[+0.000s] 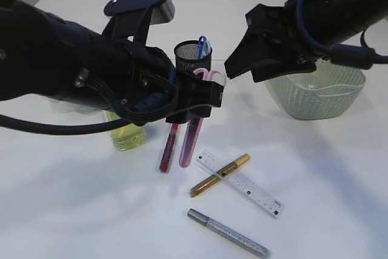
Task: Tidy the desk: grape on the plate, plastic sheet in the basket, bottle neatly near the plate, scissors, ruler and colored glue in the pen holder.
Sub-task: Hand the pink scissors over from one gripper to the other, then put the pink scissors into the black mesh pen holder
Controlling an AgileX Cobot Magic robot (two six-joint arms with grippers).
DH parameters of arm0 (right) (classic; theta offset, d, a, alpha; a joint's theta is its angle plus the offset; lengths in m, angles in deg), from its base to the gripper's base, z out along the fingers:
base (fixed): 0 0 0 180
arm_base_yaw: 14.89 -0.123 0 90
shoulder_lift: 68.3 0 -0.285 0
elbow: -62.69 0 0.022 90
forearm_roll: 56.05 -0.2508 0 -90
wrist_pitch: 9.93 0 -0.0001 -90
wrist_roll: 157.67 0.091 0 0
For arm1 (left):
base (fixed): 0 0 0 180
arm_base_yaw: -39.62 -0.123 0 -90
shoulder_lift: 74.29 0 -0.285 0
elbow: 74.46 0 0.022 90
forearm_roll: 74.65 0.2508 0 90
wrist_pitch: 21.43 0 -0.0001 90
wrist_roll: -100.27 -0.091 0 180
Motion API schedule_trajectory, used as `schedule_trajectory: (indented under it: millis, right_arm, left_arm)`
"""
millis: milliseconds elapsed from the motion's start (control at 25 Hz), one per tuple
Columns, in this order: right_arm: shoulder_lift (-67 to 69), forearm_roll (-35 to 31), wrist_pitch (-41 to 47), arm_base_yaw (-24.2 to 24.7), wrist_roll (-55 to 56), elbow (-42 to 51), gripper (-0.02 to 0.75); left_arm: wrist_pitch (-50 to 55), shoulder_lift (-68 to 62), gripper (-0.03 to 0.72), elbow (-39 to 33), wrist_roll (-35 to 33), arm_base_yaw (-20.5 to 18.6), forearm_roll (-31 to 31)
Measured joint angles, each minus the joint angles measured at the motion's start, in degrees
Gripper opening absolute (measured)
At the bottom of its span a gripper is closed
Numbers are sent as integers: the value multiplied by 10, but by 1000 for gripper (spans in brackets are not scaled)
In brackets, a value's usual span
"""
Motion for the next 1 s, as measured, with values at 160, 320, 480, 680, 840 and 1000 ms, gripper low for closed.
schedule_trajectory:
  millis: [160, 320, 480, 680, 840, 1000]
  right_arm:
    - [0, -53, -6, 0, -27, 0, 436]
    - [0, -93, -13, 0, -50, 0, 436]
    - [0, -107, -19, 0, -58, 0, 437]
    - [6, -127, -22, 0, -66, 0, 436]
    - [18, -138, -26, 0, -71, 0, 436]
    - [19, -141, -33, 0, -73, 0, 436]
  left_arm:
    - [-1, 0, 146, 0, 0, 0, -4]
    - [-17, 1, 146, 0, 0, 0, -4]
    - [-29, 6, 146, -1, 0, 0, -7]
    - [-37, 7, 146, -2, 0, 0, -7]
    - [-43, 7, 146, -2, 0, 0, -7]
    - [-44, 7, 146, -2, 0, 0, -7]
